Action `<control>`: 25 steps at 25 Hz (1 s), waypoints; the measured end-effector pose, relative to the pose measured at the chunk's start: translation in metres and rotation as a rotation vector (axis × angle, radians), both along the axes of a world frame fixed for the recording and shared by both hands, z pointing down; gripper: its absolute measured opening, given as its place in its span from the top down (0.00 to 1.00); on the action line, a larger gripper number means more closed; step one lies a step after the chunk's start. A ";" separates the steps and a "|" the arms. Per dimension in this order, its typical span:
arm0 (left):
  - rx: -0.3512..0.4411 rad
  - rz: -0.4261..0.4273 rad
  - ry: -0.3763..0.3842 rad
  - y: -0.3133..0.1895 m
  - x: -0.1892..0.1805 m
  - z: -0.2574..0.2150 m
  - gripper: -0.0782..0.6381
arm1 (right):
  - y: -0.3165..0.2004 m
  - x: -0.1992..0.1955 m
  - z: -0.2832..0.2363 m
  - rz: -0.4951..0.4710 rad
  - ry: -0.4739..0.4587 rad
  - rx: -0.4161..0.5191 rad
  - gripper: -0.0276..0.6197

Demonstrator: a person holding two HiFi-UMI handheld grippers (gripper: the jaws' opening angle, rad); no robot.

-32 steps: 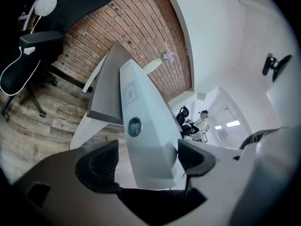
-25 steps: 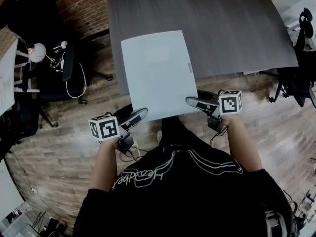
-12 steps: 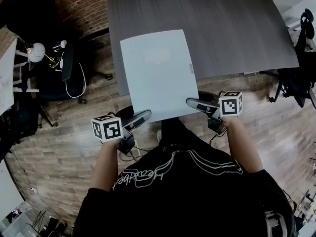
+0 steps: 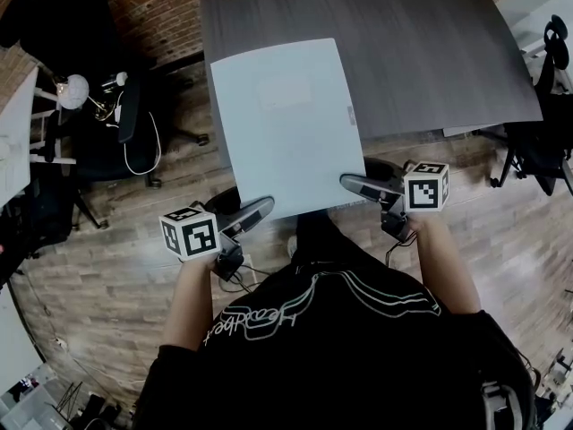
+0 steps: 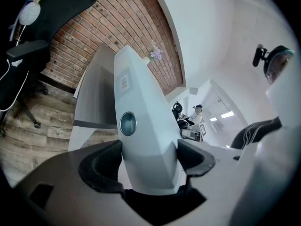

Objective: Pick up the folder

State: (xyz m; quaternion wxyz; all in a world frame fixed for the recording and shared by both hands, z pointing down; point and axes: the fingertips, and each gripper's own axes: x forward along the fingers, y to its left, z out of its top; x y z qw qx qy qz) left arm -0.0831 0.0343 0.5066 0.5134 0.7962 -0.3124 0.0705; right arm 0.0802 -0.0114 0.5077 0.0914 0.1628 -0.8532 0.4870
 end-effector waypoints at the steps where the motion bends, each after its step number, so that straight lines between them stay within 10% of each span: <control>1: 0.010 -0.003 -0.002 0.001 -0.001 -0.007 0.38 | 0.002 -0.001 -0.006 0.006 -0.007 0.007 0.49; 25: 0.408 -0.008 -0.104 0.064 -0.013 -0.178 0.38 | 0.066 -0.015 -0.179 0.045 -0.092 0.396 0.49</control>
